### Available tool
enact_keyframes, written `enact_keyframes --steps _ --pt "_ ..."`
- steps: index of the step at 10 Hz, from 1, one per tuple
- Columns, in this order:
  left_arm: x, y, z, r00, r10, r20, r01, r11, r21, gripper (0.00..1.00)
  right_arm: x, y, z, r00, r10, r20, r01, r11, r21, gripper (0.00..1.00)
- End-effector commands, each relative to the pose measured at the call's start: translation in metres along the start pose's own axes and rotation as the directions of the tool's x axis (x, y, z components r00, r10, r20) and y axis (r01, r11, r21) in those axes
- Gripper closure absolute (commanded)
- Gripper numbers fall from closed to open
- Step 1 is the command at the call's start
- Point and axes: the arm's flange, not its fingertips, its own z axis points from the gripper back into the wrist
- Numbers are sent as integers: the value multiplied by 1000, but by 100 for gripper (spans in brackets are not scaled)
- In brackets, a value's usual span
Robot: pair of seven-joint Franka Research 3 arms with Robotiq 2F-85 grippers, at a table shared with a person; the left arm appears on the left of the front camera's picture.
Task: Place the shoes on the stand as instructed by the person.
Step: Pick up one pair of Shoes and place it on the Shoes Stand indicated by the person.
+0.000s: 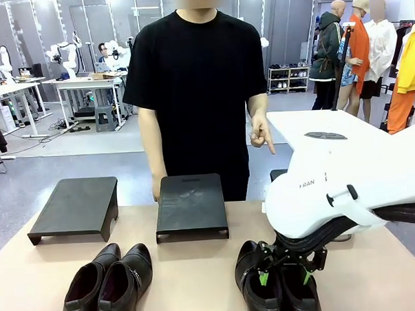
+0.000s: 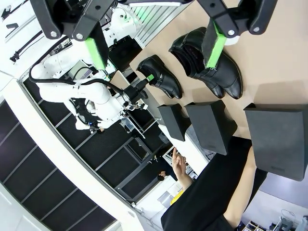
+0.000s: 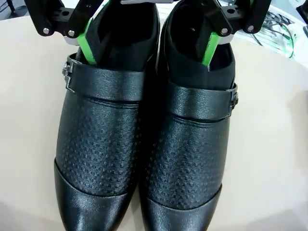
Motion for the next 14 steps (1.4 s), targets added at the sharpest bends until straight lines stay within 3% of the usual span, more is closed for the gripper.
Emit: enact_keyframes --steps 1,2,4,5,11,14 --pt "0 -1 2 1000 -7 4 7 1000 -13 0 -22 2 -15 1000 -20 -3 20 999 -33 7" --pt "0 -1 2 1000 -7 4 7 1000 -13 0 -24 5 -16 1000 -6 -11 5 999 -38 23" --pt "0 -1 2 1000 -7 4 7 1000 -13 0 -28 15 -20 999 22 -30 -23 999 -47 82" --pt "0 -1 2 1000 -7 4 7 1000 -13 0 -33 17 -17 999 25 -44 -28 998 -59 100" --pt "0 -1 2 1000 -7 4 7 1000 -13 0 -30 20 -16 999 16 -44 -19 998 -66 100" --pt "0 -1 2 1000 -7 4 7 1000 -13 0 -30 11 21 1000 4 29 -3 999 -50 100"
